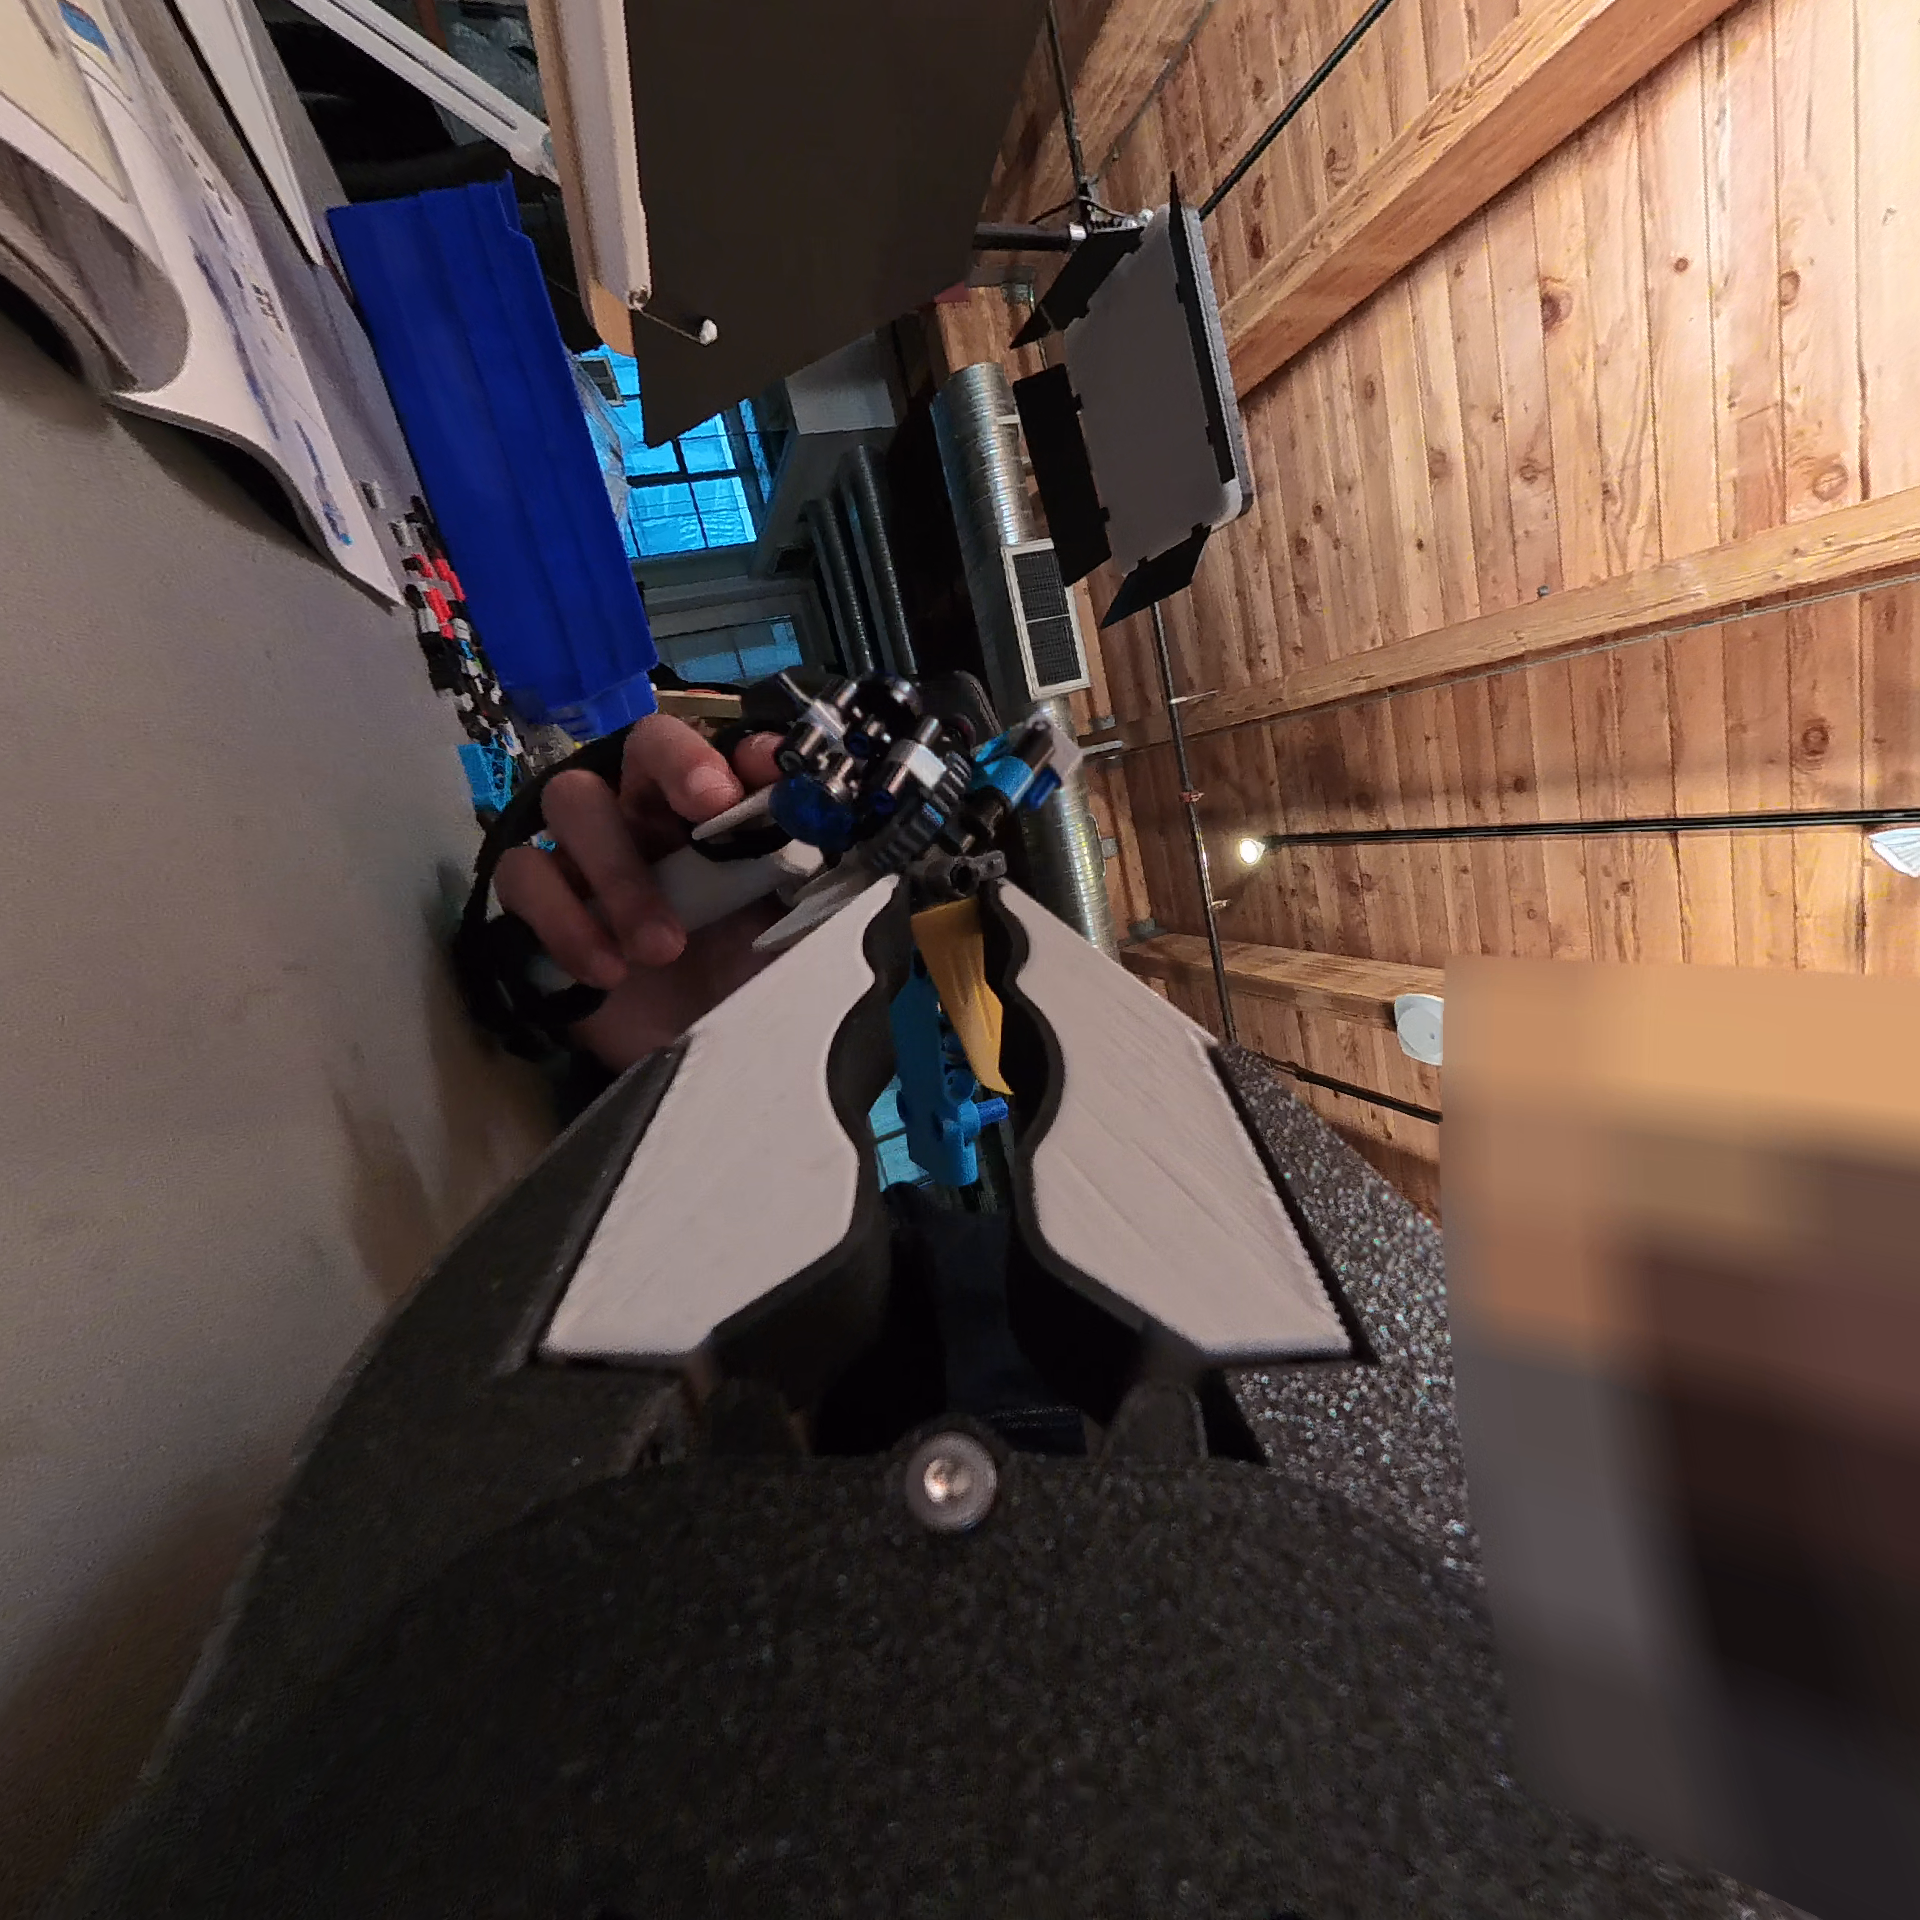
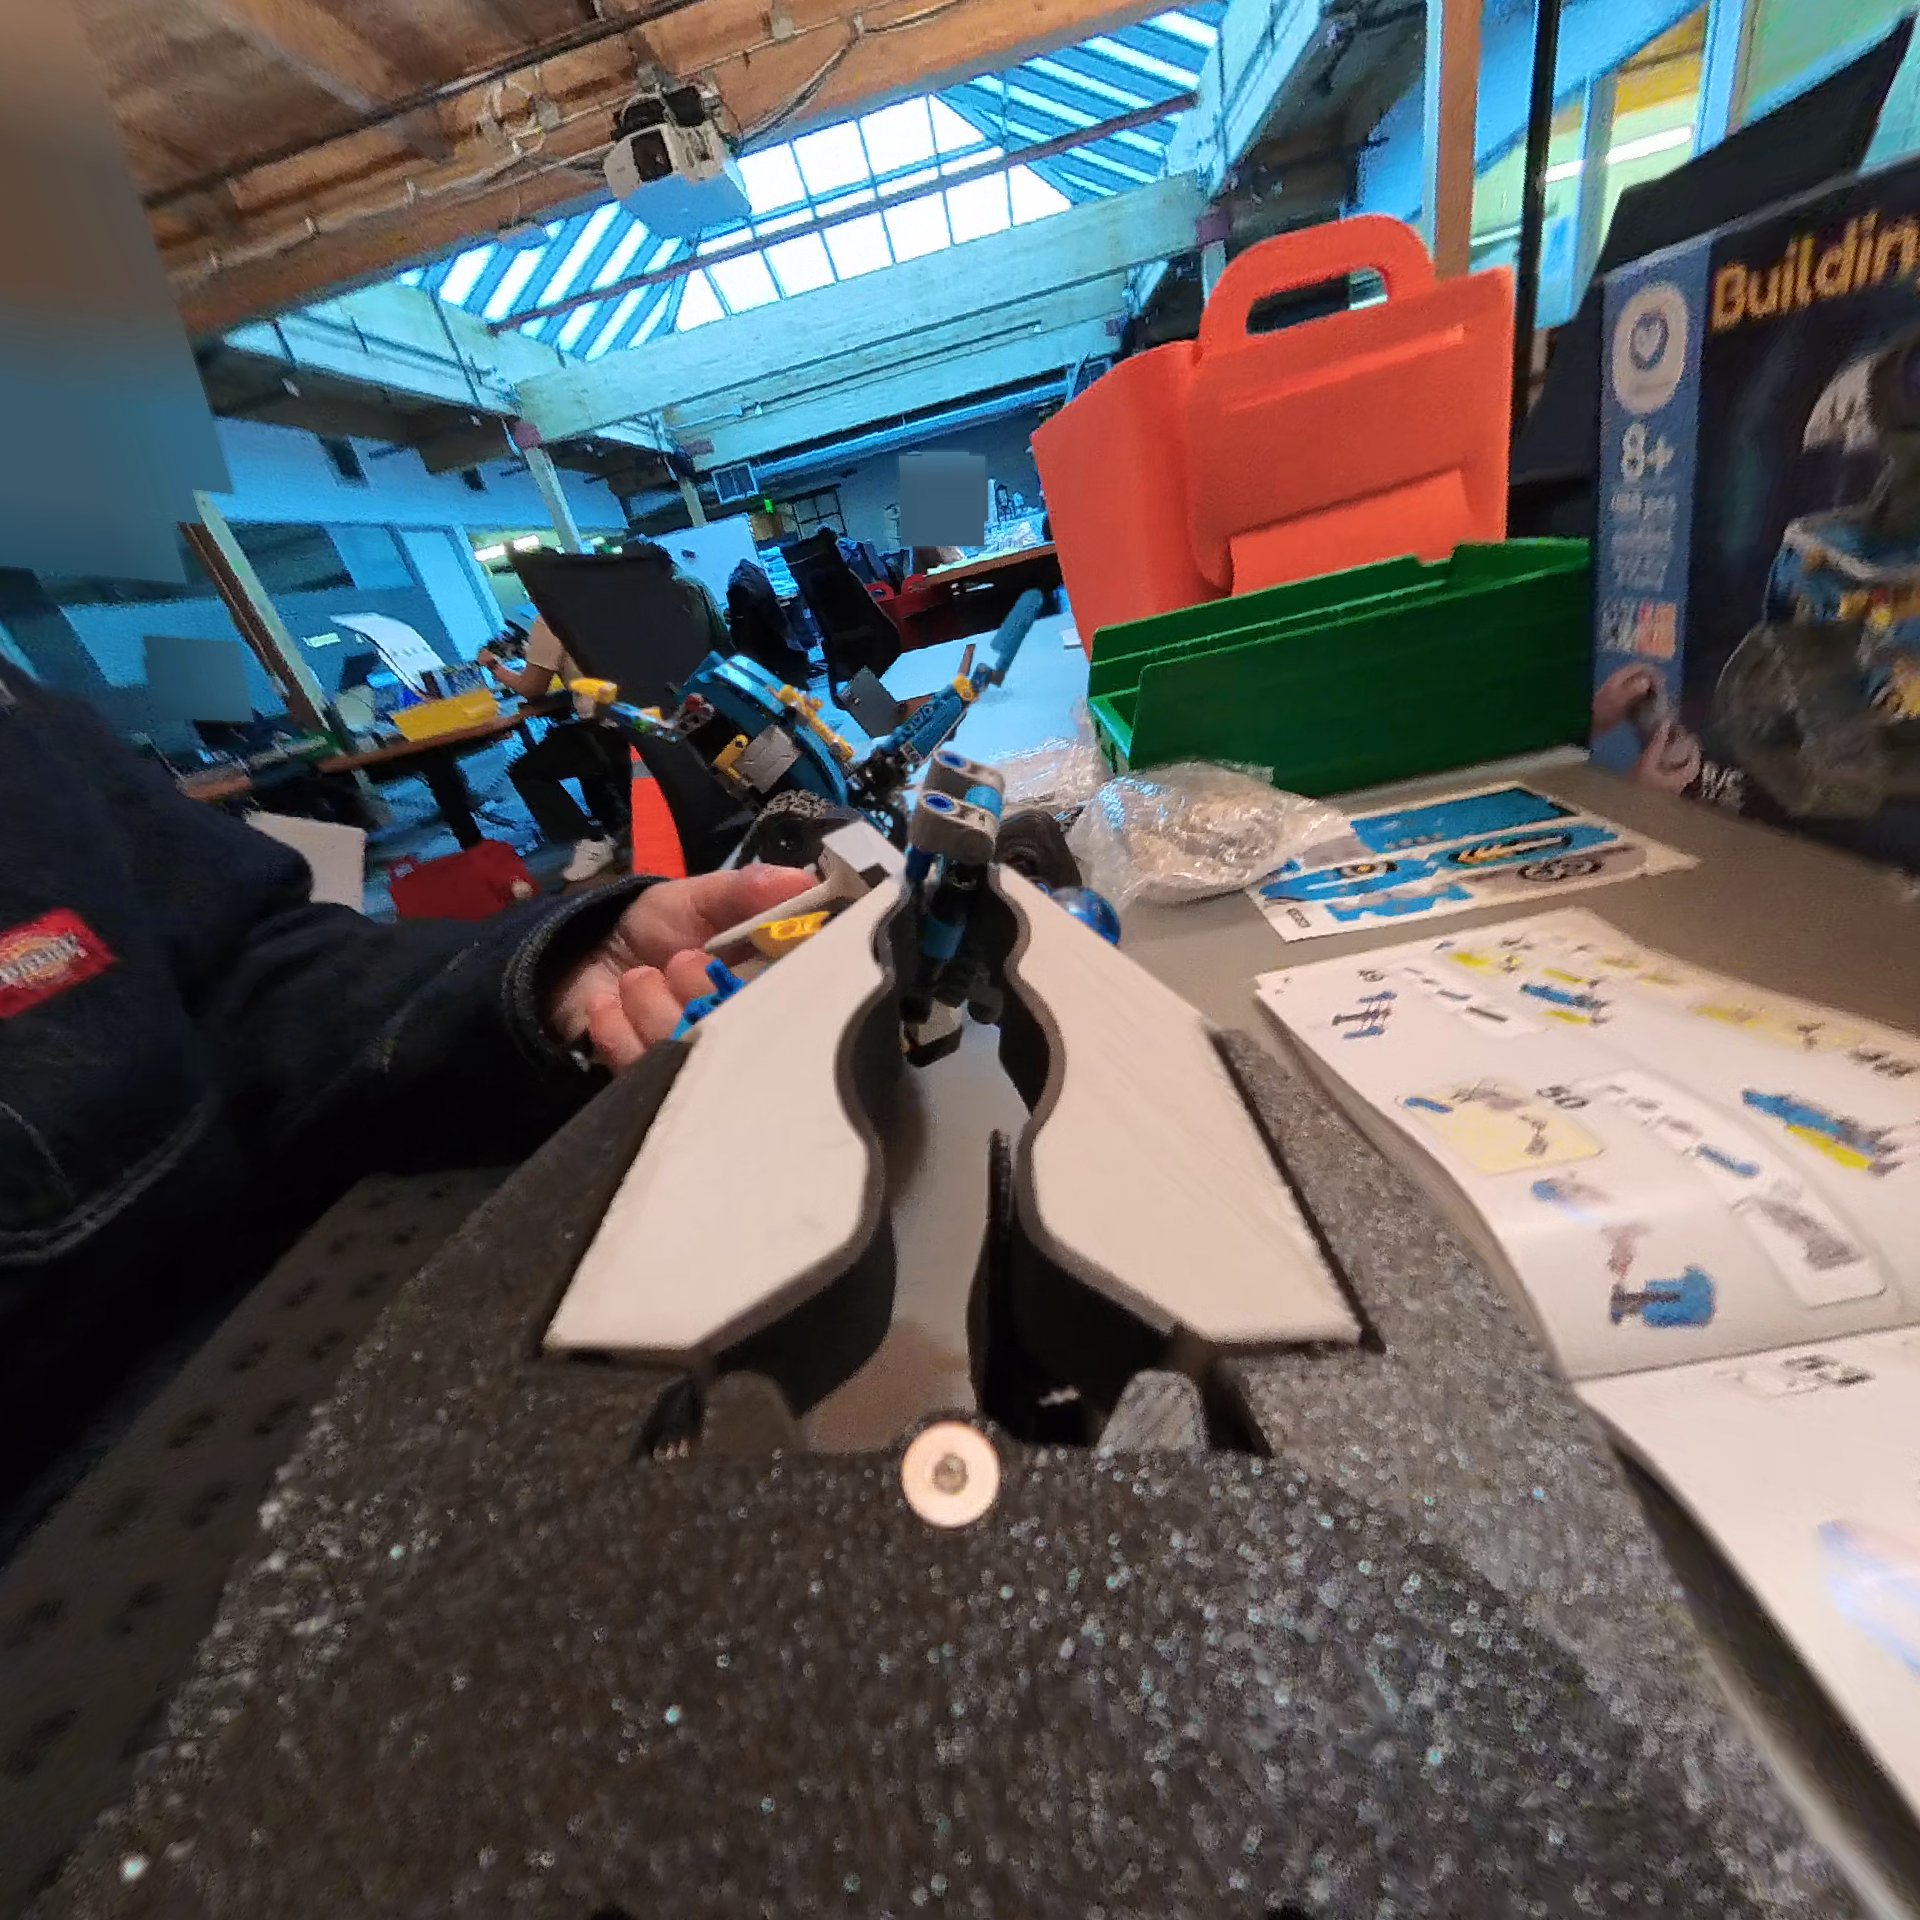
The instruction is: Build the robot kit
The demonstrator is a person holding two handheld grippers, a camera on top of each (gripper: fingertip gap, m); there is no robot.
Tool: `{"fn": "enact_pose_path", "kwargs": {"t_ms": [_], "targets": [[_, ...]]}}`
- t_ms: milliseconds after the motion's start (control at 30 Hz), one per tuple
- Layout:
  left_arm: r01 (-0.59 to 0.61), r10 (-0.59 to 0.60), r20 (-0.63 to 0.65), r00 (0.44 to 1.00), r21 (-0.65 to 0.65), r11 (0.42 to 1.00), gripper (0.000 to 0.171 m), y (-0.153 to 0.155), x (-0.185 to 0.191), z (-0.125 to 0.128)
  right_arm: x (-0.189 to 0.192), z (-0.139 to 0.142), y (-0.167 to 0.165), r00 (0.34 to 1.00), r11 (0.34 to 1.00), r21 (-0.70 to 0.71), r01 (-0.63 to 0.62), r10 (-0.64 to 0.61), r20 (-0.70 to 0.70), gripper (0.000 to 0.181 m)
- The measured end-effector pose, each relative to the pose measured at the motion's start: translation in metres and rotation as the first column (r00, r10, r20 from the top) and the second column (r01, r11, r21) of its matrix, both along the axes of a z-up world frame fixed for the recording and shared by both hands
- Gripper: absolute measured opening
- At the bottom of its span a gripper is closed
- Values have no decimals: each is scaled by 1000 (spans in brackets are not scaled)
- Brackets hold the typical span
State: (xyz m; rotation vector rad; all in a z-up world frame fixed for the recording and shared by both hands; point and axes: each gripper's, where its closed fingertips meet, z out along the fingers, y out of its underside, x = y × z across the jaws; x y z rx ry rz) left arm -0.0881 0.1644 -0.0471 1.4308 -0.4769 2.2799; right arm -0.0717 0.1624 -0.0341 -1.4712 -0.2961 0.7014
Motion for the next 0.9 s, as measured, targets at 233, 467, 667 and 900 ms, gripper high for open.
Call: {"fn": "enact_pose_path", "kwargs": {"t_ms": [233,467,667,900], "targets": [[-6,5,-28,1000,-17,1000,12,2,1,-5,-1,-4,2,999,1000,-6,14,-14,29,11],[-6,5,-55,998,-25,1000,12,3,3,-10,2,-4,4,1000,999,-27,19,-19,-16,11],[0,-2,-53,999,-34,999,12,2,2,-10,-7,-4,2,965,993,95,76,-97,242,11],[10,-12,-56,998,-43,999,12,1,2,-10,-11,-5,-3,910,981,186,51,-122,396,10]]}}
